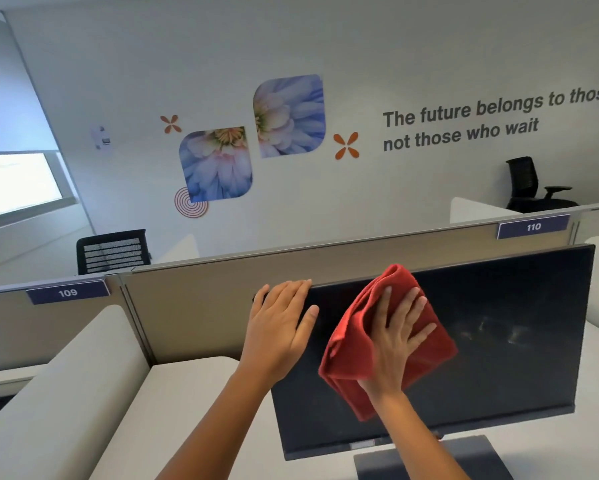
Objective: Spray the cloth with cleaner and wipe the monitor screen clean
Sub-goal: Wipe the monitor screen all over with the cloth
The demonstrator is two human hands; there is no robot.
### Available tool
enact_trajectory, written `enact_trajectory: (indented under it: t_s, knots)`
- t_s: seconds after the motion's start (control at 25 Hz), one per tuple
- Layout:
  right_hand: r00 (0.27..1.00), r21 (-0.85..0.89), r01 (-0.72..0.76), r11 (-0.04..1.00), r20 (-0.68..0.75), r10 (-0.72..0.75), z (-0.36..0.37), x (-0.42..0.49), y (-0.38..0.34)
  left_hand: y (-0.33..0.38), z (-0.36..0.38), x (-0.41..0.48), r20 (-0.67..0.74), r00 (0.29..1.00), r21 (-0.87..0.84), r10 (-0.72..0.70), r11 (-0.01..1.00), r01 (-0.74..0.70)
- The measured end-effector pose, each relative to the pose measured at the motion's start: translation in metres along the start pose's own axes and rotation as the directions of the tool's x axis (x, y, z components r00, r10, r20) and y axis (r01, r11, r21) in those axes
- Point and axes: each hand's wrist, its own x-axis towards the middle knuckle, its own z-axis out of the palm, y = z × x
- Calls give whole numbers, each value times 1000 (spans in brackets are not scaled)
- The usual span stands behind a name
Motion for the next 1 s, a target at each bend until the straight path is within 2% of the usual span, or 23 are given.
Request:
enact_trajectory:
  t_s: [0.08,0.16,0.24,0.32,0.36,0.44,0.56,0.68,0.76,0.88,1.0]
  knots:
    - [990,38,137,990,38,-138,14,-16,-22,-1,0,-1,11,1000,-20,0,1000,0]
    - [935,23,341,940,100,-342,32,-41,-36,-1,-1,-1,13,1000,-19,16,1000,-16]
    - [815,-25,561,828,194,-546,49,-73,-31,-1,-3,-1,10,1000,-15,18,1000,-18]
    - [655,-64,739,671,307,-691,61,-105,-4,-1,-4,-1,2,1000,-29,4,1000,-4]
    - [577,-83,803,590,355,-736,64,-119,12,-1,-4,-1,1,1000,-36,-3,999,3]
    - [473,-104,873,477,421,-774,65,-137,40,1,-5,-1,-3,1000,-50,-11,999,11]
    - [408,-112,910,399,412,-815,63,-133,53,3,-5,0,-14,1000,-83,-22,996,21]
    - [431,-120,902,415,304,-850,54,-99,37,5,-6,2,-30,999,-107,-26,994,23]
    - [508,-113,862,495,186,-841,43,-61,22,5,-6,2,-26,999,-115,-31,993,28]
    - [674,-48,738,673,13,-739,23,-2,6,6,-7,3,-23,999,-120,-36,992,33]
    - [745,-32,666,746,-37,-667,18,12,3,7,-7,2,-17,999,-122,-43,992,41]
